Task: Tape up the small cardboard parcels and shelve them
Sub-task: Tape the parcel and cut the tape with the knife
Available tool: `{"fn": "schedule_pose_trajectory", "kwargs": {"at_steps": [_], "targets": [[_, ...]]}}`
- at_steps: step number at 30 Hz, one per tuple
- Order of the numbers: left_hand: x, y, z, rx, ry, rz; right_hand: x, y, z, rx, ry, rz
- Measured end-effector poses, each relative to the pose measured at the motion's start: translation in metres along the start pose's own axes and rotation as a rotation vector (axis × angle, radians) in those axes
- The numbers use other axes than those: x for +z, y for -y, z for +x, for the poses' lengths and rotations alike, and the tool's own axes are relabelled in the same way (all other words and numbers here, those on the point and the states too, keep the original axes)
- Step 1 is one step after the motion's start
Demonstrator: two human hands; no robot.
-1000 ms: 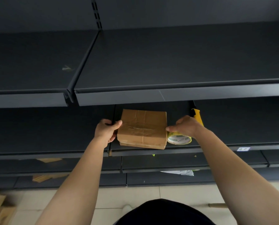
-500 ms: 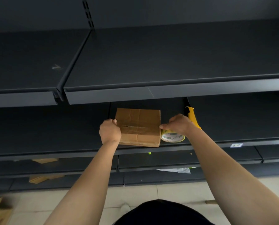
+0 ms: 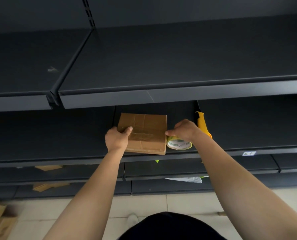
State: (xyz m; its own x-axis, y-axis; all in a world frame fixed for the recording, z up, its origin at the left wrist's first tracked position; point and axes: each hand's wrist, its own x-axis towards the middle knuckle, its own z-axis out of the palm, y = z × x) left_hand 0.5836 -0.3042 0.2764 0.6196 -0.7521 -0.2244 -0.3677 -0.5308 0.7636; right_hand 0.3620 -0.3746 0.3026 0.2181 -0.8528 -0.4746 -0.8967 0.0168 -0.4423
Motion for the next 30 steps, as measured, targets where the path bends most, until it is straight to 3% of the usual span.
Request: {"fn": "schedule_pose_trajectory", "kwargs": {"at_steps": [6, 8, 11, 13, 16, 20, 25, 30], "targets": [[0.004, -0.007, -0.006, -0.011, -0.028, 0.043, -0.004, 0.002, -0.002, -0.001, 0.024, 0.008], [0.005, -0.012, -0.01, -0.002, -0.061, 0.166, -0.003, 0.0, -0.003, -0.002, 0.013, 0.025], [0.007, -0.024, -0.028, 0.179, -0.256, 0.384, -0.002, -0.004, -0.004, -0.003, -0.024, 0.045], [0.014, -0.036, -0.045, 0.383, -0.288, 0.337, -0.002, -0.004, -0.003, -0.021, -0.029, 0.034], [0.036, -0.05, -0.065, 0.588, -0.128, 0.344, -0.001, -0.003, 0.0, -0.039, -0.008, 0.006], [0.054, -0.044, -0.068, 0.485, 0.038, 0.474, 0.005, -0.005, 0.001, -0.047, 0.01, 0.064], [0.058, -0.037, -0.069, 0.478, 0.07, 0.445, 0.007, -0.004, 0.001, -0.055, 0.002, 0.123], [0.058, -0.032, -0.072, 0.529, 0.141, 0.724, 0.009, -0.01, -0.004, -0.097, 0.064, 0.196]]}}
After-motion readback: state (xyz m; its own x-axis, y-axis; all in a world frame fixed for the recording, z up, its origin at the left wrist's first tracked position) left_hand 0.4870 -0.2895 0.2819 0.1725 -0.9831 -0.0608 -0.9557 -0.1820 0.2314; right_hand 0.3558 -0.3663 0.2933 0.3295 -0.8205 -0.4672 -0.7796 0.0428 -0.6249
